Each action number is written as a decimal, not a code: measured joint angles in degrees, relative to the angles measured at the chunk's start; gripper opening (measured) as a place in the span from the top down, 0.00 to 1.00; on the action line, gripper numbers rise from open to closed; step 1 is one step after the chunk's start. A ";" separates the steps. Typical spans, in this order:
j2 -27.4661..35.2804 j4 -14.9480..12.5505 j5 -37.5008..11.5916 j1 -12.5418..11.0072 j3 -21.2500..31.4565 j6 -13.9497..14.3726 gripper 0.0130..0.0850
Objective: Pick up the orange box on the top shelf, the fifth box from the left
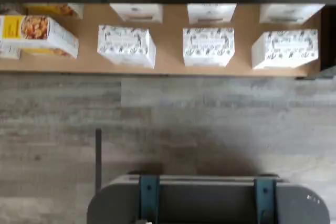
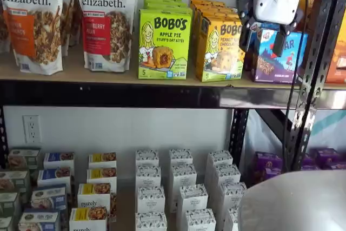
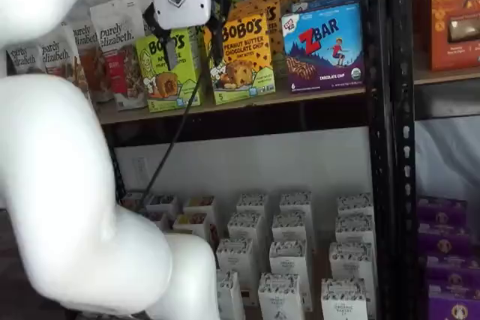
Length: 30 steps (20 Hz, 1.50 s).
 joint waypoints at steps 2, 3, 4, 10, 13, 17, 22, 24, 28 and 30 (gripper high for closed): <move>-1.03 -0.33 -2.93 0.23 1.28 -0.04 0.00; -2.03 -0.18 -5.93 0.13 2.56 -0.22 0.00; -2.15 -0.53 -7.03 0.41 2.99 -0.08 0.00; 0.37 -4.14 -13.39 3.11 4.00 1.84 0.00; 2.67 -3.64 -16.22 3.51 3.23 2.26 0.00; 5.98 -2.86 -18.49 4.87 1.23 3.56 0.00; 9.56 -4.04 -21.47 8.33 -0.59 6.86 0.00; 10.06 -4.03 -22.25 8.51 -0.87 7.04 0.00; 10.82 -3.53 -21.99 7.22 -2.02 5.85 0.00; 11.05 -2.86 -21.62 6.08 -2.42 4.76 0.00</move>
